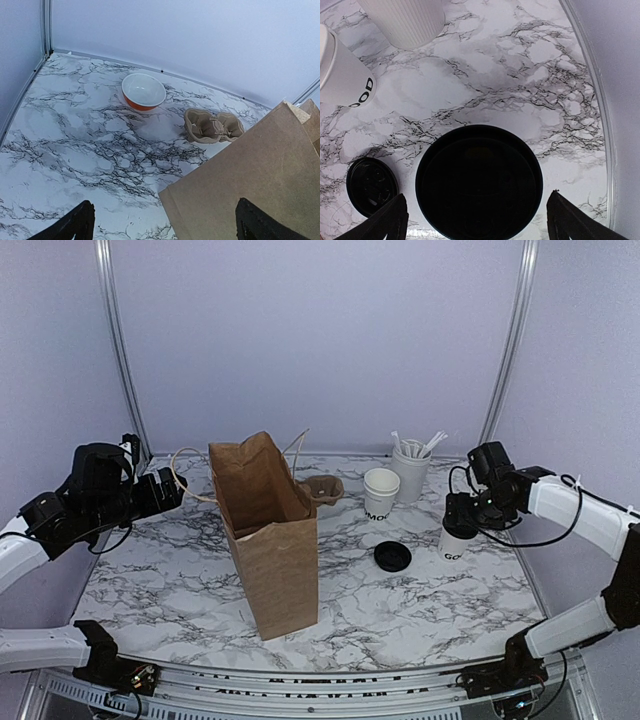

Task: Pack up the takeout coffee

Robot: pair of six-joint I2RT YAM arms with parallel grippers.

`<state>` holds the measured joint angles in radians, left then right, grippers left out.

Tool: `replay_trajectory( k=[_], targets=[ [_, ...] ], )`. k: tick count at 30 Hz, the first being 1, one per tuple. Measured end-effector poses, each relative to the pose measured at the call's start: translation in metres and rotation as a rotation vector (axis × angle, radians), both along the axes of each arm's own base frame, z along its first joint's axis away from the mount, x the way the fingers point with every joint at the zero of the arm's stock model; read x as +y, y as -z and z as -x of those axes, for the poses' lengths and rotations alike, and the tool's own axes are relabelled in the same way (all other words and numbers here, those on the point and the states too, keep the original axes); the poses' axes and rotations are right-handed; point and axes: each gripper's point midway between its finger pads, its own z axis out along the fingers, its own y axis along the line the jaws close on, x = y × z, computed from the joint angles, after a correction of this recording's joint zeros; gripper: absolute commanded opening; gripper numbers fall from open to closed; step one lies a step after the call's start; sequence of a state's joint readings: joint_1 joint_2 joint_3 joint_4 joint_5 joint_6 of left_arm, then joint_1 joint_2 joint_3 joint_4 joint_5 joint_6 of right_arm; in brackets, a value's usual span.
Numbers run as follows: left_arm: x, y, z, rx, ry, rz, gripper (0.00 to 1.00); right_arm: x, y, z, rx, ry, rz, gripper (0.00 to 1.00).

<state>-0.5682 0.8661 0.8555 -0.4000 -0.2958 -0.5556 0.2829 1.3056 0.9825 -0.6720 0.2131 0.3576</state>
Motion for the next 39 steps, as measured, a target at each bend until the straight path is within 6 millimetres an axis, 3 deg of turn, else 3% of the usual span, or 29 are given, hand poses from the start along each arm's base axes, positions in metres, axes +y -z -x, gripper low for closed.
replay_trajectory(
  k=[12, 27, 39],
  targets=[
    [0.000, 0.001, 0.000, 0.004, 0.001, 0.003, 0.99, -0.001, 0.011, -0.002, 0.034, -0.012, 0.026, 0.82],
    [0.000, 0.001, 0.000, 0.004, 0.001, 0.004, 0.99, -0.002, 0.012, -0.003, 0.037, -0.016, 0.041, 0.80],
    [0.000, 0.001, 0.000, 0.005, 0.004, 0.005, 0.99, -0.001, 0.013, -0.007, 0.038, -0.022, 0.046, 0.71]
  ],
)
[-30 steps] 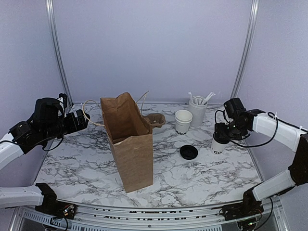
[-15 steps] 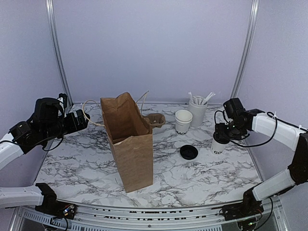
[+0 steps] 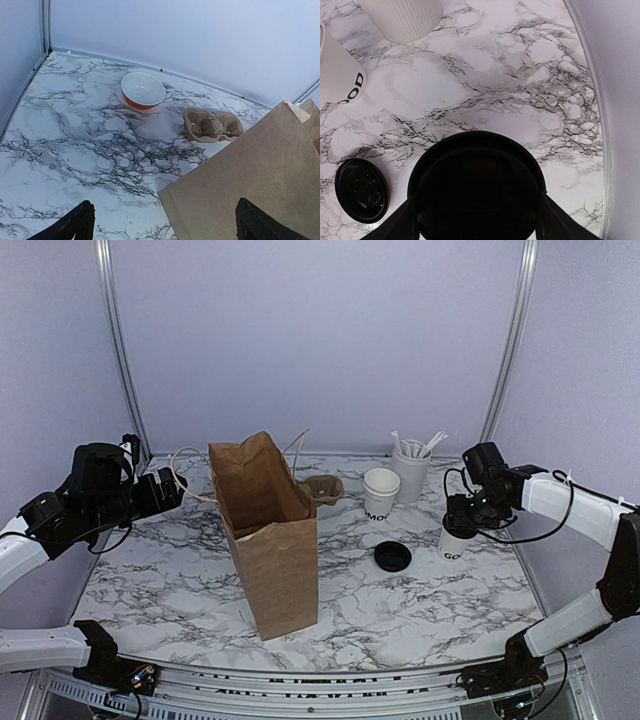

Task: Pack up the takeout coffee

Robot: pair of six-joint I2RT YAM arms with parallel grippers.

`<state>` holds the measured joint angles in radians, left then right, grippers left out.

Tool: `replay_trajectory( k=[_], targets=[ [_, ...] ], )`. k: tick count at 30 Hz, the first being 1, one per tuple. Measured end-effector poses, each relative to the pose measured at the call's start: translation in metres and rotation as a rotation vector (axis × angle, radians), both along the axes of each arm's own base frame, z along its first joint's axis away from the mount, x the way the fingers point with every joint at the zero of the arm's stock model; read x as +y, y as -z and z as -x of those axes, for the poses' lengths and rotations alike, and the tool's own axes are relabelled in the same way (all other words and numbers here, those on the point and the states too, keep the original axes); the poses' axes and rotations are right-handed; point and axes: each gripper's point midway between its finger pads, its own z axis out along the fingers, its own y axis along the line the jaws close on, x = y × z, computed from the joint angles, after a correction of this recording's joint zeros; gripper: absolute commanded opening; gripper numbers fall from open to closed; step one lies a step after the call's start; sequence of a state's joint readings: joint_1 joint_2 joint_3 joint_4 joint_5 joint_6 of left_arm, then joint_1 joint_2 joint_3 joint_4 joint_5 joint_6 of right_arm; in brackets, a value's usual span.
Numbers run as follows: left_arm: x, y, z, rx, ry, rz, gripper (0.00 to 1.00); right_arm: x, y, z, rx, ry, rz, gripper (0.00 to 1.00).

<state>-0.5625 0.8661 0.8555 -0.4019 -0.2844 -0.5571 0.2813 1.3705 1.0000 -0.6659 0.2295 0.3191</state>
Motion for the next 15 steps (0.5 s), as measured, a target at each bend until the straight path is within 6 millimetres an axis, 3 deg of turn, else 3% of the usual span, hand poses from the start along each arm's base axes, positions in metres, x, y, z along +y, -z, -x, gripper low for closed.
replay_trajectory(
  k=[15],
  targets=[
    [-0.0014, 0.0013, 0.0000, 0.007, 0.006, 0.006, 0.99, 0.0002, -0.0007, -0.0002, 0.000, -0.005, 0.002, 0.67]
  ],
)
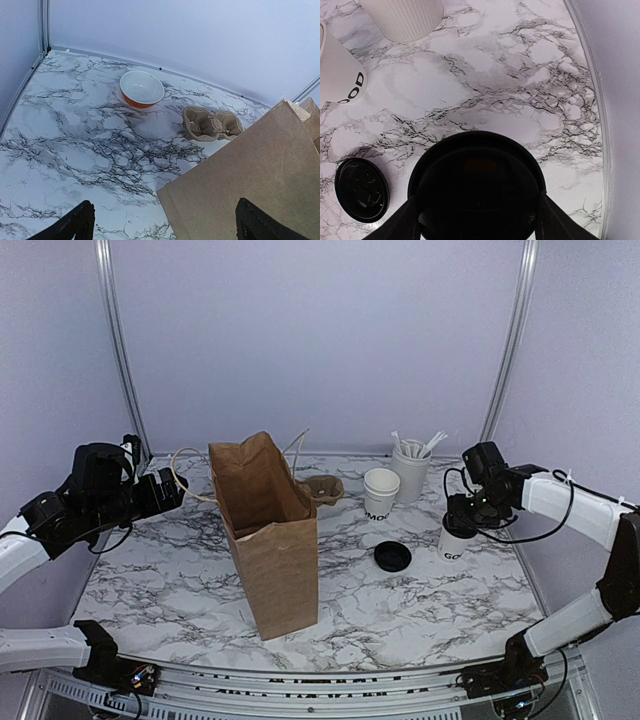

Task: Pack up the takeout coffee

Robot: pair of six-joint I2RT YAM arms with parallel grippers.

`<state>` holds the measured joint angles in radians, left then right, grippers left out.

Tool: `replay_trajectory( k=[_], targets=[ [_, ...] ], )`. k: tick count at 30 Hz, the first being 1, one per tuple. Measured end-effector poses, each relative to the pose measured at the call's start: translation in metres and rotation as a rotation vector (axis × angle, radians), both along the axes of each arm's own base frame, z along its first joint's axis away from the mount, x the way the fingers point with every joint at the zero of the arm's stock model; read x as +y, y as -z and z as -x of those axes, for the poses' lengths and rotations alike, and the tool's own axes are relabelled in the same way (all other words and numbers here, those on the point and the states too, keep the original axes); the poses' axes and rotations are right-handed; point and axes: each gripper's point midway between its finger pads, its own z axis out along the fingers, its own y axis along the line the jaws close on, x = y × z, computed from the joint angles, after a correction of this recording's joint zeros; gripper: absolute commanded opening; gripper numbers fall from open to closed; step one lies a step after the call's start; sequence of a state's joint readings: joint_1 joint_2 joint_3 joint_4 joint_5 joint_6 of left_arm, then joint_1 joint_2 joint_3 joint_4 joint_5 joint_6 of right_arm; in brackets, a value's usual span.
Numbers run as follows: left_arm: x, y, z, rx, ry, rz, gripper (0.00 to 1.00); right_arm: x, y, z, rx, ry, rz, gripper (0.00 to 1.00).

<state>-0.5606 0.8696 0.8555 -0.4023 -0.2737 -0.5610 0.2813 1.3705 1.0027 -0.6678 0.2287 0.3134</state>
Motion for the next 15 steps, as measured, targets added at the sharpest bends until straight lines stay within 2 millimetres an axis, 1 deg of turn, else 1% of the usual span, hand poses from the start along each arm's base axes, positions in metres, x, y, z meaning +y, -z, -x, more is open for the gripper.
replay_trajectory(
  k=[5, 10, 13, 15],
  targets=[
    [0.001, 0.000, 0.000, 0.000, -0.008, 0.001, 0.99, 0.000, -0.003, -0.001, -0.002, -0.004, 0.001, 0.66],
    [0.009, 0.003, -0.001, 0.012, -0.042, -0.004, 0.99, 0.001, -0.010, -0.002, -0.011, -0.005, -0.001, 0.66],
    [0.013, 0.006, -0.002, 0.024, -0.063, 0.002, 0.99, 0.001, -0.019, -0.003, -0.025, -0.007, -0.005, 0.65],
    [0.015, 0.009, -0.004, 0.035, -0.077, 0.007, 0.99, 0.003, -0.028, -0.004, -0.040, -0.012, -0.009, 0.65]
  ],
)
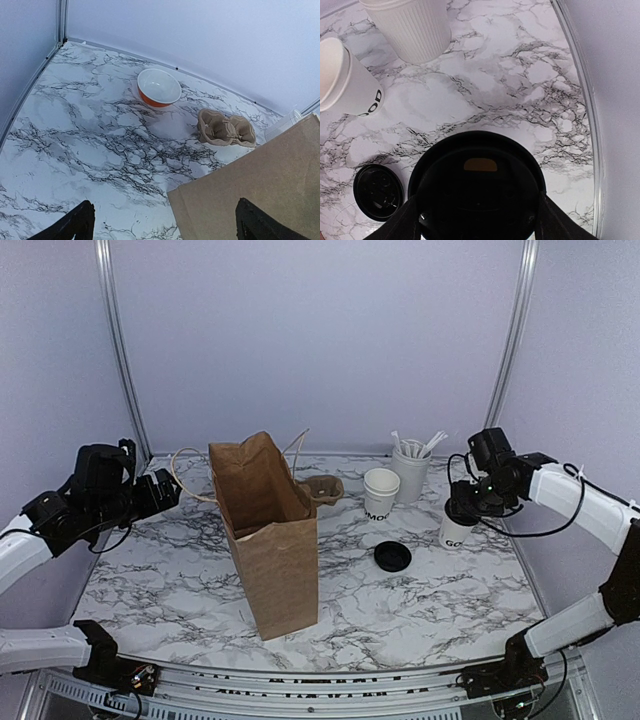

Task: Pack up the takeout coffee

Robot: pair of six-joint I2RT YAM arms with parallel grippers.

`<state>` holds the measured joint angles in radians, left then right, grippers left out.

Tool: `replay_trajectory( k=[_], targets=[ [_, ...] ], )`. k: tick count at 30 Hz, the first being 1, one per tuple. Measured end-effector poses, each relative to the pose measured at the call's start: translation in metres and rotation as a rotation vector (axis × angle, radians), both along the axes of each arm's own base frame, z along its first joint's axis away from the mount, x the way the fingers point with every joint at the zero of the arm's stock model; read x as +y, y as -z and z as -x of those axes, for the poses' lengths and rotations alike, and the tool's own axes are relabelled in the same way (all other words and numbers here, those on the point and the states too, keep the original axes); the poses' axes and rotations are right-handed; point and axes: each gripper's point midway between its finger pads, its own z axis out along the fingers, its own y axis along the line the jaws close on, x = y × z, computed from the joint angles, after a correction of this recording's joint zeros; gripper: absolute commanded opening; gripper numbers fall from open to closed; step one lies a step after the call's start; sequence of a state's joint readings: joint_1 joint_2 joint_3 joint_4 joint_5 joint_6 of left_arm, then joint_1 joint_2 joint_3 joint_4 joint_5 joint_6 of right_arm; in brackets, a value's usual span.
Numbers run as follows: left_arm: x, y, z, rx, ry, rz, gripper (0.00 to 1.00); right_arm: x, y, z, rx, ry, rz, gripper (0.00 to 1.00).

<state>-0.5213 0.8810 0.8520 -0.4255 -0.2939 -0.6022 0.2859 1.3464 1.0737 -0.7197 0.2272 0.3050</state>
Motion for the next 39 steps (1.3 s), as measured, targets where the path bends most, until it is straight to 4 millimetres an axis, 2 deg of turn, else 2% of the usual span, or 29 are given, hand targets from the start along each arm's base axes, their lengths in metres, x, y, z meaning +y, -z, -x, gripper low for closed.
replay_trajectory(
  k=[8, 12, 17, 19, 24, 29, 34, 39],
  targets=[
    [0.004, 0.043, 0.000, 0.118, -0.011, 0.014, 0.99, 0.027, -0.063, -0.008, -0.116, -0.064, -0.022, 0.65],
    [-0.004, 0.062, 0.001, 0.173, 0.022, 0.021, 0.99, 0.043, -0.097, -0.009, -0.173, -0.104, -0.041, 0.65],
    [-0.016, 0.096, 0.005, 0.260, 0.077, 0.027, 0.99, 0.067, -0.156, -0.009, -0.278, -0.173, -0.078, 0.65],
    [-0.019, 0.113, 0.008, 0.304, 0.094, 0.026, 0.99, 0.082, -0.183, -0.009, -0.328, -0.211, -0.097, 0.65],
    [-0.027, 0.149, 0.020, 0.393, 0.137, 0.022, 0.99, 0.124, -0.237, -0.010, -0.423, -0.311, -0.137, 0.65],
    [-0.043, 0.172, 0.032, 0.449, 0.199, 0.010, 0.99, 0.171, -0.284, -0.008, -0.506, -0.418, -0.175, 0.66],
    [-0.064, 0.182, 0.040, 0.465, 0.268, -0.005, 0.99, 0.212, -0.318, 0.002, -0.579, -0.512, -0.215, 0.66],
    [-0.076, 0.186, 0.045, 0.471, 0.302, -0.009, 0.99, 0.238, -0.334, 0.020, -0.624, -0.588, -0.246, 0.66]
  ],
)
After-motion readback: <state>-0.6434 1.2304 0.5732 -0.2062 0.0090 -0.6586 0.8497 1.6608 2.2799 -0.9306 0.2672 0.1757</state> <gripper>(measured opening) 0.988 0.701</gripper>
